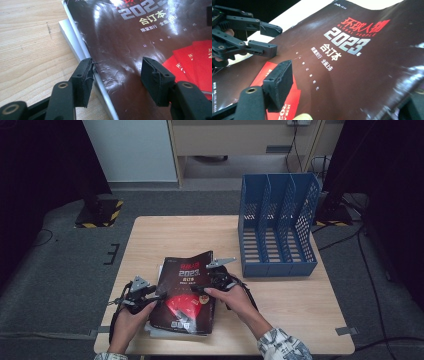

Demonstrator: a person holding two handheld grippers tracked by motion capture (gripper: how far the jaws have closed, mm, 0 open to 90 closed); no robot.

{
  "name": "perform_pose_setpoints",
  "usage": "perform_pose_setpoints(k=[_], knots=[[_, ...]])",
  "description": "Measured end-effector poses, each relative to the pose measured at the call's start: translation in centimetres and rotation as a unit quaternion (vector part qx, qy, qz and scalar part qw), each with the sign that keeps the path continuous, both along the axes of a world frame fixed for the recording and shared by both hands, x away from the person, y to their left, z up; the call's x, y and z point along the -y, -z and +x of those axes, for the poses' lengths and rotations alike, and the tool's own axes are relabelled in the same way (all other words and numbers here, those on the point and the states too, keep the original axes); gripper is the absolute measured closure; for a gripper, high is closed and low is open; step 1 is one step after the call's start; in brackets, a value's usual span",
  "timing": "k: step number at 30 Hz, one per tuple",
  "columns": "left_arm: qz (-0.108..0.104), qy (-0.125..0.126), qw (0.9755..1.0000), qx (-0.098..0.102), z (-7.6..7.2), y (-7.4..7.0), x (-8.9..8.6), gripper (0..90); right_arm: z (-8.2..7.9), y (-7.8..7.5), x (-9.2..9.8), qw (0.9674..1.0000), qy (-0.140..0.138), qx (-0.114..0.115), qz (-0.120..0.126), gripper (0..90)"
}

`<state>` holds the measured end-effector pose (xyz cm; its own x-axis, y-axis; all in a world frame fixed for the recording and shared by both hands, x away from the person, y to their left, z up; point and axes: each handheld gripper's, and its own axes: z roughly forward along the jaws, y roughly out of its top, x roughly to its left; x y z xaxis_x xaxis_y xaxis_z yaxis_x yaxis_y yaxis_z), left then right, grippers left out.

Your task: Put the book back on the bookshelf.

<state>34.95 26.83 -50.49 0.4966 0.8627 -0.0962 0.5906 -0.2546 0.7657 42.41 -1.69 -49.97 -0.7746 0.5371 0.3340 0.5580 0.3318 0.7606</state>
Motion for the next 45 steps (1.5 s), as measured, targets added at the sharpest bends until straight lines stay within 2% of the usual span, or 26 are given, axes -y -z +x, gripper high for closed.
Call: perform_pose_setpoints(k=[3,11,15,22,26,27,30,33,36,40,45], knots=[[-0.002,0.000,1.0000,0.002,0.0,0.1,0.0,43.0,0.0,0.3,-0.4,0.9999,-0.001,0.001,-0.012,22.7],[-0.005,0.002,1.0000,0.003,0.0,0.1,-0.1,42.6,-0.3,0.8,-0.7,0.9999,0.003,0.008,-0.013,30.8],[-0.003,0.003,1.0000,0.003,0.1,0.1,0.0,42.2,-0.5,0.8,-1.1,0.9999,0.000,0.009,-0.013,31.8],[0.001,0.006,0.9999,0.010,0.0,0.1,0.1,40.6,-0.6,0.7,-0.6,0.9998,0.018,0.000,-0.002,54.8],[-0.002,0.007,0.9999,0.010,0.3,0.3,0.6,28.9,-0.7,0.2,-0.1,0.9994,0.030,0.002,0.020,68.5],[0.000,0.009,0.9999,0.013,0.3,0.2,0.8,27.3,-0.7,0.1,0.1,0.9989,0.038,0.001,0.026,76.0],[-0.006,0.012,0.9997,0.022,0.2,0.0,1.0,24.4,-0.8,-0.1,0.5,0.9984,0.039,-0.001,0.041,78.4],[-0.011,0.016,0.9995,0.024,0.2,-0.2,1.1,23.6,-1.0,-0.4,0.7,0.9984,0.039,0.007,0.041,79.5],[-0.015,0.017,0.9995,0.023,0.3,-0.2,1.1,19.8,-1.2,-1.1,0.9,0.9978,0.037,0.024,0.049,81.2],[-0.037,0.027,0.9988,0.018,0.4,-0.3,0.9,18.6,-1.6,-2.0,1.1,0.9964,0.036,0.047,0.060,83.3],[-0.041,0.035,0.9984,0.017,0.4,-0.3,1.0,18.4,-1.9,-2.6,1.3,0.9948,0.033,0.067,0.069,84.7]])
